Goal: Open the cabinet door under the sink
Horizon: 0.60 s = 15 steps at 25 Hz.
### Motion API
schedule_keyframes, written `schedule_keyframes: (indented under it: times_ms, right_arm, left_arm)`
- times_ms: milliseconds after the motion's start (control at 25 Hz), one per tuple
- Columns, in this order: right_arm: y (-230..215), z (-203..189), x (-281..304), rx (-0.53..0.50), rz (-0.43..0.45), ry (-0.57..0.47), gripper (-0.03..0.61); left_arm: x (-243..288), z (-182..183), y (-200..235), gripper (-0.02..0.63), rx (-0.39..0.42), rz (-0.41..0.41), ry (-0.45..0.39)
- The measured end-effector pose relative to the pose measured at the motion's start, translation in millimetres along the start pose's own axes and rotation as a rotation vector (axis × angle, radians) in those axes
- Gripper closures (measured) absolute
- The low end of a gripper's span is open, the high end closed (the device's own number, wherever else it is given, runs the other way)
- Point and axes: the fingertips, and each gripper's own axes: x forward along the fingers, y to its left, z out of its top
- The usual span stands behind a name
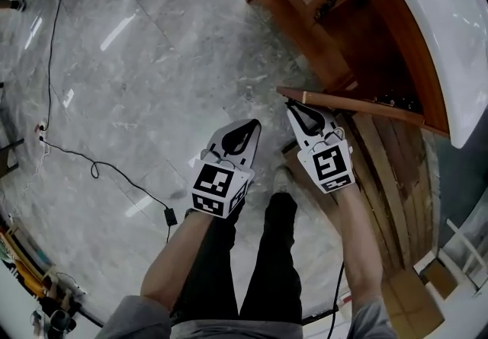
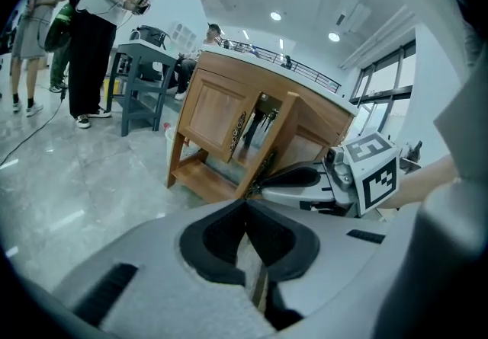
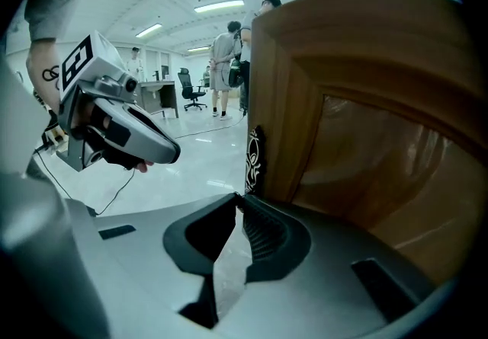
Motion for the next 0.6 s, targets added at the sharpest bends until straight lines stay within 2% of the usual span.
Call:
schedule_keyframes:
  times_ms: [200, 600]
  right_arm:
    - [25, -16, -16, -0.052, 0.088, 0.001, 0.541]
    - [58, -46, -56, -0.147, 0.192, 0.031, 0.532]
  left_arm:
    - [-8, -13, -18, 0.605, -0.034, 0.063, -0.024]
    - [-19, -39, -62, 0.604, -0.059, 0.124, -0.020]
